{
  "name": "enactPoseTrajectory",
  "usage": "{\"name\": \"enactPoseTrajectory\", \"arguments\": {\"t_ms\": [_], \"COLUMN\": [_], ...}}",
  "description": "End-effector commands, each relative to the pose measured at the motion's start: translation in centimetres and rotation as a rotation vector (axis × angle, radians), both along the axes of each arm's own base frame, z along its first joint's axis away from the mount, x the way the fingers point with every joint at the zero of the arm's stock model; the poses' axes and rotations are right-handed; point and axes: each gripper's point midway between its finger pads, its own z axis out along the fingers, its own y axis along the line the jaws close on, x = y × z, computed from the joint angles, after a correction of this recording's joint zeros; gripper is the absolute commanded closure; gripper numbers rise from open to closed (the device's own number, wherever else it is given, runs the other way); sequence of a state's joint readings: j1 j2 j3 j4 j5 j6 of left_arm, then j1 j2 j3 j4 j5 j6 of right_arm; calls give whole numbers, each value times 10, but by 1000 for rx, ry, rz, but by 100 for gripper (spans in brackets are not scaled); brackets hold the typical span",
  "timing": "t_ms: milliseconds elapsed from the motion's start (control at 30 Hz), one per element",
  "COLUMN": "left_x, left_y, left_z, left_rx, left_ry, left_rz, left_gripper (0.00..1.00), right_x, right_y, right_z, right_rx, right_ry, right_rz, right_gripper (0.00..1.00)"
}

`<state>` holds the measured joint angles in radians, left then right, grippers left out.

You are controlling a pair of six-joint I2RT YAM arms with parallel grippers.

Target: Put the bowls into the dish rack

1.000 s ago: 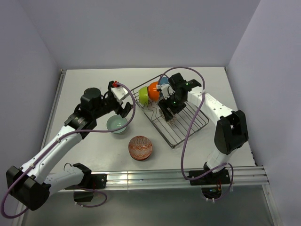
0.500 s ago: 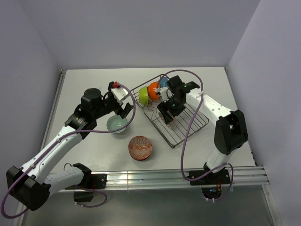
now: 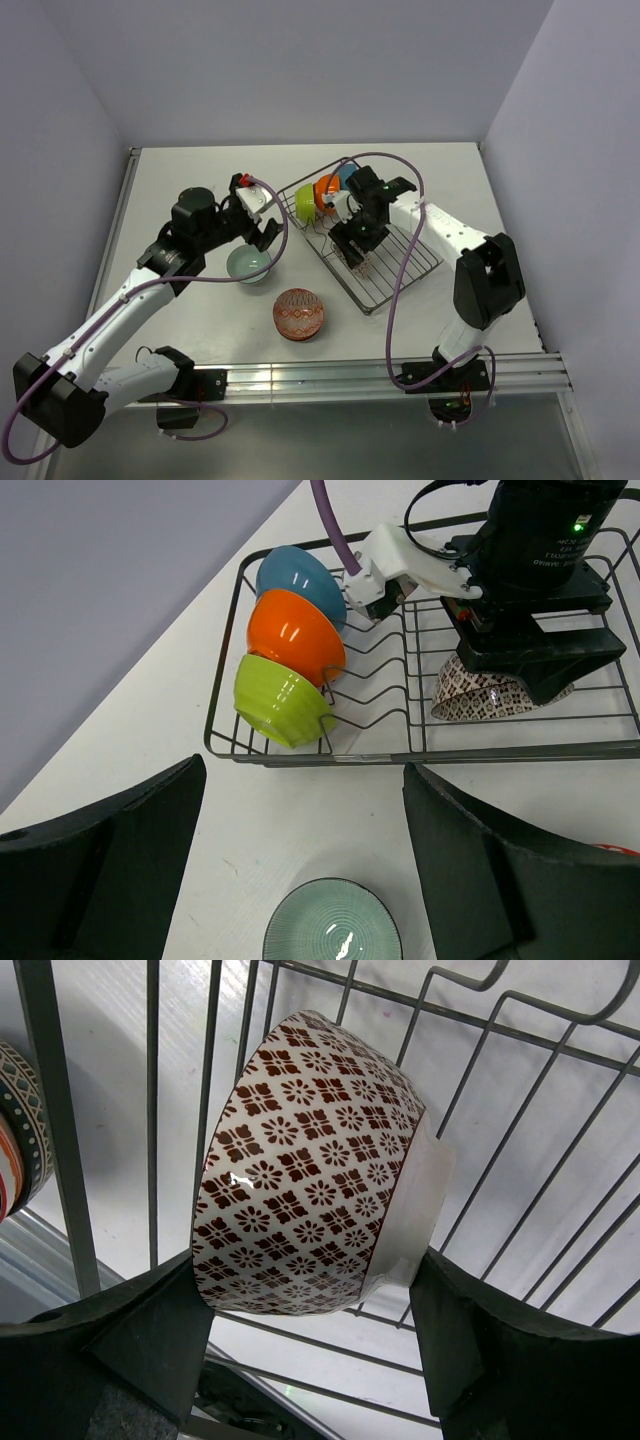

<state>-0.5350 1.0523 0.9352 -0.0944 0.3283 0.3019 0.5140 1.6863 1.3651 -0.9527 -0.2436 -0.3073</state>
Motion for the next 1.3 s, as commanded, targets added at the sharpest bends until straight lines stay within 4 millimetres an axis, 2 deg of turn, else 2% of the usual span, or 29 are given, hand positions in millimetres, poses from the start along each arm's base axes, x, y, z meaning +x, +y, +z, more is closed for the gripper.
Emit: {"name": "enactPoseTrajectory", "arguments": {"t_ms": [0, 167, 200, 467, 733, 1033, 1267], "left_x": [-4, -4, -3, -3, -4, -5, -5], "left_y": [2, 2, 2, 2, 1, 1, 3], "left_z": [14, 13, 13, 12, 12, 14, 12], "left_rx": [-19, -14, -14, -12, -11, -14, -34], "left_ry": [-46, -47, -46, -44, -43, -42, -8], "left_rz": [-14, -12, -12, -15, -22, -21, -8], "left_gripper": [14, 14, 14, 14, 14, 14, 14], "right_x": [5, 4, 3, -1, -3, -7, 0], "right_y": [6, 8, 9, 12, 21, 23, 23], "right_z": [5, 4, 4, 6, 22, 28, 43], "right_rx": [9, 0, 5, 22, 81, 97, 120], "right_ry": [-33, -9, -3, 19, 23, 38, -2], "right_rz": [1, -9, -6, -1, 11, 20, 11], "right_gripper": [24, 20, 0, 0, 0, 0, 0]}}
